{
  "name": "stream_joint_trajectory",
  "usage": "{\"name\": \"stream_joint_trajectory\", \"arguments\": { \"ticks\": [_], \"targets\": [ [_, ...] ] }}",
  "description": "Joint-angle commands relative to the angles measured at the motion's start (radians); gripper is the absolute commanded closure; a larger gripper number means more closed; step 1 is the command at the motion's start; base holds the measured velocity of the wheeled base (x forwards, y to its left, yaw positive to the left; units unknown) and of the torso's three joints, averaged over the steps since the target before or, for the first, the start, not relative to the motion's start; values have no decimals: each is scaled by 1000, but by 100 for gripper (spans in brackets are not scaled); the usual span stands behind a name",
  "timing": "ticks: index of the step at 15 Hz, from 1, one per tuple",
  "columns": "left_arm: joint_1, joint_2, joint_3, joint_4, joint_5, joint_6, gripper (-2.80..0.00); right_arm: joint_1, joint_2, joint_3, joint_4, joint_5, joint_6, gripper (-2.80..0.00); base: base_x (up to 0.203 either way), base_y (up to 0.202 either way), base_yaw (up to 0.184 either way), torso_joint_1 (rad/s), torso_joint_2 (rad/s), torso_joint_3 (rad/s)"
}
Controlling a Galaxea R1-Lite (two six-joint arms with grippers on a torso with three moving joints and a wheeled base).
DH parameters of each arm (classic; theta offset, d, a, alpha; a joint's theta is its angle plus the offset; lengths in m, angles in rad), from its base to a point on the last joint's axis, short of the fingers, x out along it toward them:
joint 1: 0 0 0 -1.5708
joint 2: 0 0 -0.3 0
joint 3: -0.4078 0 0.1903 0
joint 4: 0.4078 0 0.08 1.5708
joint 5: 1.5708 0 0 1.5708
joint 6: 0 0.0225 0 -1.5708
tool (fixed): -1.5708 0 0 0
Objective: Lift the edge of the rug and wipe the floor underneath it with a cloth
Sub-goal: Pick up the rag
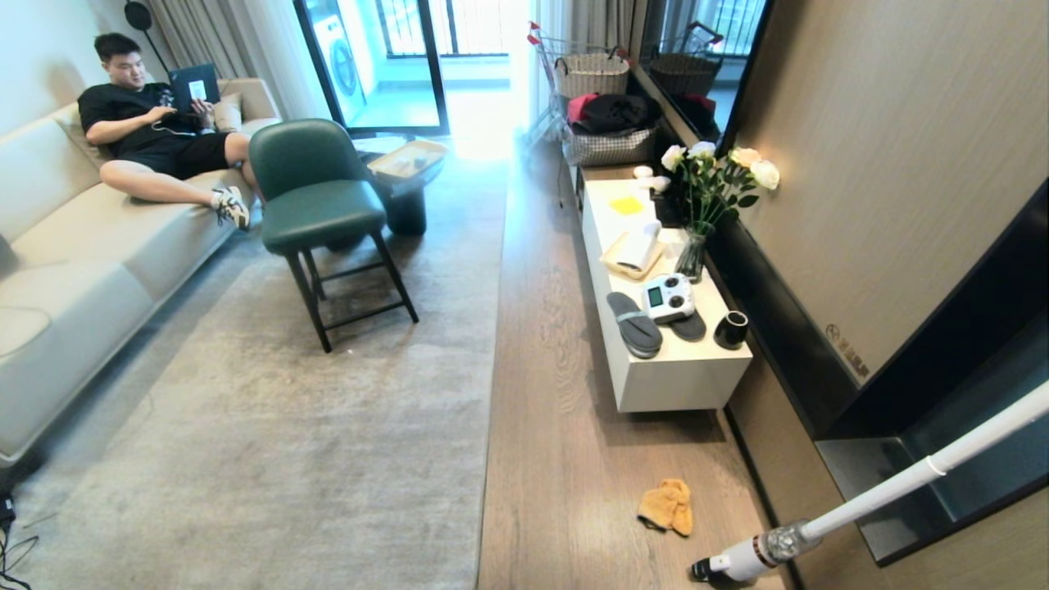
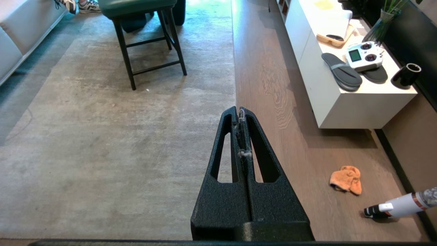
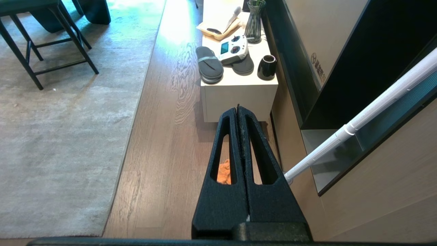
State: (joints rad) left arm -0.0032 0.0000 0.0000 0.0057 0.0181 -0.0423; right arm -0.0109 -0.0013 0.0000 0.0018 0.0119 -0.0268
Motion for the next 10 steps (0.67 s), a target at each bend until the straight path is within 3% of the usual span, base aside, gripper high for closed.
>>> {"name": "stream_joint_trajectory", "arguments": {
  "ticks": [1,10],
  "targets": [
    [0,0,0,0,0,-1,0,0,1,0,0,0,-1,0,0,0,0,0,0,0],
    [0,0,0,0,0,-1,0,0,1,0,0,0,-1,0,0,0,0,0,0,0]
  ]
}}
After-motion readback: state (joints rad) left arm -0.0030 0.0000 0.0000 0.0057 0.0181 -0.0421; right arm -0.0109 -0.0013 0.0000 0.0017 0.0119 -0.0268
